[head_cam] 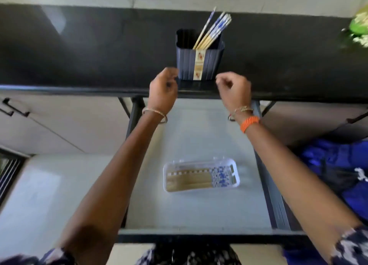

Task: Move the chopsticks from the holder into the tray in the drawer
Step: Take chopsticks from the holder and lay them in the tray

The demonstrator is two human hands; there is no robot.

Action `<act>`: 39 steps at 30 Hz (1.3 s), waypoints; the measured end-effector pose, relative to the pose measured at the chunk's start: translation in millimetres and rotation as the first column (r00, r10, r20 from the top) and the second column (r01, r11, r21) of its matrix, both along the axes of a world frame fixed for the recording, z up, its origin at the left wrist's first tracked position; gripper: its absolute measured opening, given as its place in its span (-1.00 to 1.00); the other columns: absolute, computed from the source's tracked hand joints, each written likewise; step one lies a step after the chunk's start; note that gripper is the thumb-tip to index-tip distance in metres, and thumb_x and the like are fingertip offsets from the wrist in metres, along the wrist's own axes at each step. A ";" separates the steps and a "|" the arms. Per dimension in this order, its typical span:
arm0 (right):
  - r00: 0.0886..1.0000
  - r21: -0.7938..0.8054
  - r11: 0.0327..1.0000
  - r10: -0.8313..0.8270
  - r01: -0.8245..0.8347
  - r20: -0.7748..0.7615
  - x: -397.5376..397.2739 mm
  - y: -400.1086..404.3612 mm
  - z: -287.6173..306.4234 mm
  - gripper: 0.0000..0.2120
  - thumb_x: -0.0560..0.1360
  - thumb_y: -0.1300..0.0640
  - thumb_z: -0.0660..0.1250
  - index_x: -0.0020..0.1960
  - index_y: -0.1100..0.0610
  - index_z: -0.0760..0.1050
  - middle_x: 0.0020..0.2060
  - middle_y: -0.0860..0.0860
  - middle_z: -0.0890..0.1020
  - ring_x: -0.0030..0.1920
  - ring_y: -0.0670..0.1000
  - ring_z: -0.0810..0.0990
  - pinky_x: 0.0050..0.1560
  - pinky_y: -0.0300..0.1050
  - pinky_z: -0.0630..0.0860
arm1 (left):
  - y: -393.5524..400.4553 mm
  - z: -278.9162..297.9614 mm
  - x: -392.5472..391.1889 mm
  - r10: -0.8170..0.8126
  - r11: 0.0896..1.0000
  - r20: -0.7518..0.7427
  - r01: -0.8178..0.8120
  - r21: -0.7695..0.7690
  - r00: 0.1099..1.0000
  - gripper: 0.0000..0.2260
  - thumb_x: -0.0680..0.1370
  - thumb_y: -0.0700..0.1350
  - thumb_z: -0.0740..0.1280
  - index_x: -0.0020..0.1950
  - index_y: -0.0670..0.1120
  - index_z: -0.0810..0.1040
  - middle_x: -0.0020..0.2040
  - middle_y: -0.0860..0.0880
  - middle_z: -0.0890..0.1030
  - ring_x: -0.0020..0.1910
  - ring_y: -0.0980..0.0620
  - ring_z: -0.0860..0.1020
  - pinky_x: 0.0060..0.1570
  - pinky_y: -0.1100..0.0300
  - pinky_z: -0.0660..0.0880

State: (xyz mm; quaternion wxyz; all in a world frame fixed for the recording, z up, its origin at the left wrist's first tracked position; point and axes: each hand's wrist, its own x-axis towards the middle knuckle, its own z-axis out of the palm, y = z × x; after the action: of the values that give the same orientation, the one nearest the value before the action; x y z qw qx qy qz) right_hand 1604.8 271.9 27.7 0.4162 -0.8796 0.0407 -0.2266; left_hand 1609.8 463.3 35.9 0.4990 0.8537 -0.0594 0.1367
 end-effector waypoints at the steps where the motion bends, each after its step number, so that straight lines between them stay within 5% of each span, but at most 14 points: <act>1: 0.998 0.096 0.994 -0.063 0.061 0.015 25.2 -7.5 15.8 -0.82 0.46 0.19 0.33 -0.04 0.22 0.68 -0.12 0.12 0.73 -0.15 -0.06 0.63 -0.12 -0.33 0.47 | -8.1 17.3 20.2 -0.031 0.999 0.055 0.029 0.044 0.998 -0.69 0.48 -0.31 0.15 0.18 -0.16 0.50 0.13 -0.11 0.59 0.06 0.02 0.56 0.11 0.17 0.52; 4: 0.978 0.256 0.947 -0.166 0.194 -0.129 89.5 -24.3 38.9 -0.73 0.50 0.14 0.34 -0.02 0.36 0.64 -0.11 0.22 0.70 -0.17 0.01 0.58 -0.13 -0.21 0.44 | -25.8 44.5 68.6 -0.094 0.975 0.112 0.069 0.213 0.989 -0.66 0.49 -0.26 0.17 0.25 -0.13 0.46 0.22 -0.14 0.55 0.19 -0.07 0.51 0.23 0.12 0.44; 7: 0.946 0.345 0.901 -0.168 0.262 -0.278 130.3 -28.5 46.6 -0.61 0.51 0.06 0.34 -0.40 0.27 0.45 -0.46 0.05 0.47 -0.40 -0.07 0.36 -0.39 -0.26 0.26 | -30.2 39.0 99.4 -0.172 0.880 0.080 0.117 0.461 0.982 -0.66 0.52 -0.21 0.19 0.30 -0.14 0.43 0.26 -0.18 0.51 0.26 -0.16 0.46 0.30 -0.01 0.37; 10: 0.924 0.418 0.871 -0.095 0.258 -0.372 157.9 -28.5 50.4 -0.73 0.49 -0.01 0.38 -0.28 0.15 0.53 -0.29 0.01 0.54 -0.29 -0.03 0.47 -0.23 -0.30 0.34 | -27.1 24.6 114.8 -0.230 0.766 0.012 0.174 0.620 0.973 -0.70 0.55 -0.16 0.18 0.28 -0.12 0.43 0.22 -0.17 0.55 0.23 -0.17 0.48 0.33 -0.03 0.27; 12: 0.922 0.470 0.848 -0.053 0.245 -0.384 173.1 -26.8 52.6 -0.72 0.47 -0.02 0.41 -0.06 0.22 0.62 -0.16 0.01 0.56 -0.16 -0.01 0.52 -0.11 -0.29 0.37 | -24.1 16.0 119.2 -0.237 0.779 0.010 0.183 0.600 0.972 -0.71 0.57 -0.16 0.16 0.28 -0.10 0.43 0.21 -0.13 0.56 0.24 -0.13 0.47 0.36 -0.01 0.24; 16: 0.930 0.482 0.828 -0.121 0.287 -0.346 193.7 -17.6 50.9 -0.59 0.43 -0.01 0.45 -0.47 0.12 0.39 -0.45 -0.02 0.49 -0.46 -0.06 0.41 -0.25 -0.21 0.37 | -21.2 2.2 118.5 -0.222 0.802 0.032 0.164 0.574 0.974 -0.67 0.59 -0.19 0.11 0.36 -0.05 0.36 0.38 -0.05 0.43 0.46 -0.04 0.23 0.48 -0.06 -0.05; 21: 0.930 0.485 0.801 -0.236 0.350 -0.280 204.7 -13.9 45.0 -0.71 0.43 0.15 0.45 -0.41 0.20 0.49 -0.38 0.04 0.57 -0.38 -0.03 0.52 -0.47 -0.30 0.43 | -24.7 -1.9 117.2 -0.208 0.776 0.023 0.151 0.612 0.978 -0.59 0.59 -0.19 0.09 0.44 -0.02 0.21 0.49 -0.02 0.26 0.51 -0.02 0.11 0.46 -0.11 -0.16; 26: 0.933 0.474 0.805 -0.273 0.356 -0.236 209.3 -15.8 44.0 -0.63 0.44 0.19 0.43 -0.49 0.14 0.40 -0.47 0.01 0.51 -0.36 0.01 0.52 -0.35 -0.19 0.51 | -28.7 -3.7 117.7 -0.198 0.773 0.012 0.149 0.616 0.980 -0.58 0.59 -0.14 0.09 0.46 -0.02 0.17 0.50 -0.01 0.22 0.51 -0.04 0.08 0.46 -0.13 -0.17; 32: 0.944 0.594 0.735 -0.284 0.327 -0.168 198.9 -24.7 70.3 -0.77 0.47 0.17 0.39 -0.34 0.23 0.56 -0.34 0.11 0.61 -0.30 0.10 0.63 -0.16 -0.02 0.65 | -30.0 1.6 118.0 -0.193 0.752 -0.049 0.180 0.634 0.980 -0.59 0.60 -0.13 0.07 0.46 -0.02 0.15 0.52 -0.02 0.19 0.52 -0.05 0.05 0.46 -0.13 -0.19; 36: 0.964 0.779 0.590 -0.259 0.211 -0.065 174.9 -34.5 105.7 -0.69 0.50 0.18 0.36 -0.42 0.17 0.49 -0.42 0.11 0.57 -0.37 0.05 0.57 -0.35 -0.13 0.61 | -28.9 10.9 115.9 -0.209 0.706 -0.093 0.216 0.675 0.973 -0.58 0.61 -0.14 0.06 0.48 -0.02 0.11 0.53 -0.03 0.16 0.53 -0.04 0.02 0.45 -0.15 -0.23; 39: 0.961 0.896 0.416 -0.272 0.158 -0.043 140.6 -40.5 127.7 -0.75 0.52 0.21 0.34 -0.32 0.24 0.50 -0.29 0.16 0.60 -0.24 0.10 0.63 -0.40 -0.17 0.60 | -26.6 13.7 106.1 -0.219 0.646 -0.041 0.177 0.742 0.975 -0.54 0.61 -0.14 0.07 0.49 -0.04 0.05 0.54 -0.05 0.11 0.53 -0.06 -0.01 0.45 -0.15 -0.23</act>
State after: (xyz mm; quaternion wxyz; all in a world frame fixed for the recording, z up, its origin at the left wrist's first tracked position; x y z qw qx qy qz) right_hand 1745.4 231.4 155.4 0.7845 -0.5026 0.2431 -0.2698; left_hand 1715.9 436.7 49.7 0.1192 0.9668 -0.2154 0.0678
